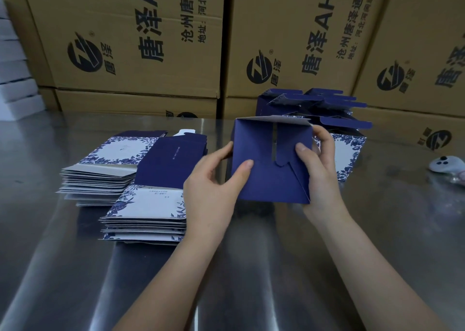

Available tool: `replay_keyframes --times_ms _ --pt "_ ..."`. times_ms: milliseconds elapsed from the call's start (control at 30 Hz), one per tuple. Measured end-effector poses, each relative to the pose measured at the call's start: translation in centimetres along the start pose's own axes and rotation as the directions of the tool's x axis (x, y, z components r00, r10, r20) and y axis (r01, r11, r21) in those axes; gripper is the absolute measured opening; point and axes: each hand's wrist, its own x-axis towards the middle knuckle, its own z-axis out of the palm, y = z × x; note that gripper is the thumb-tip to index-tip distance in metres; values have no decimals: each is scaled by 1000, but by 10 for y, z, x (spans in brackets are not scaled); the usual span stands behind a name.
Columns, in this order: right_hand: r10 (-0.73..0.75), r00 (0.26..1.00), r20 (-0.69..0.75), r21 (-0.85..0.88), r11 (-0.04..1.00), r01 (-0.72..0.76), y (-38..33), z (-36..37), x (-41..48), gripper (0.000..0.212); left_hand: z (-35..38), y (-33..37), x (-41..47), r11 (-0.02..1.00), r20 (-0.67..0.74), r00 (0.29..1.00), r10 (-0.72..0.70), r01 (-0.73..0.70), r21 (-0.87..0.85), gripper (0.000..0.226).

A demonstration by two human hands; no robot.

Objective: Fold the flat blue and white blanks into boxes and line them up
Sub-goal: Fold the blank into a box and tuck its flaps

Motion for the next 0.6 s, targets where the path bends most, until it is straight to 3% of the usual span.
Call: replay_keyframes --times_ms 67,267,333,600 --pt "12 1000 -2 34 999 -12 -2 1 -1 34 0 4 1 998 -14 1000 24 -25 -53 29" --pt "-7 999 47 -6 1000 7 -5 7 -4 43 3 9 4 917 56 994 -95 109 -384 26" --pt "3 999 45 -2 1000 -3 -6 8 -4 48 4 7 4 905 63 992 -111 127 -407 30" --pt "39 999 37 28 999 -40 -4 7 -3 46 7 3 2 913 63 992 -112 128 -388 10"
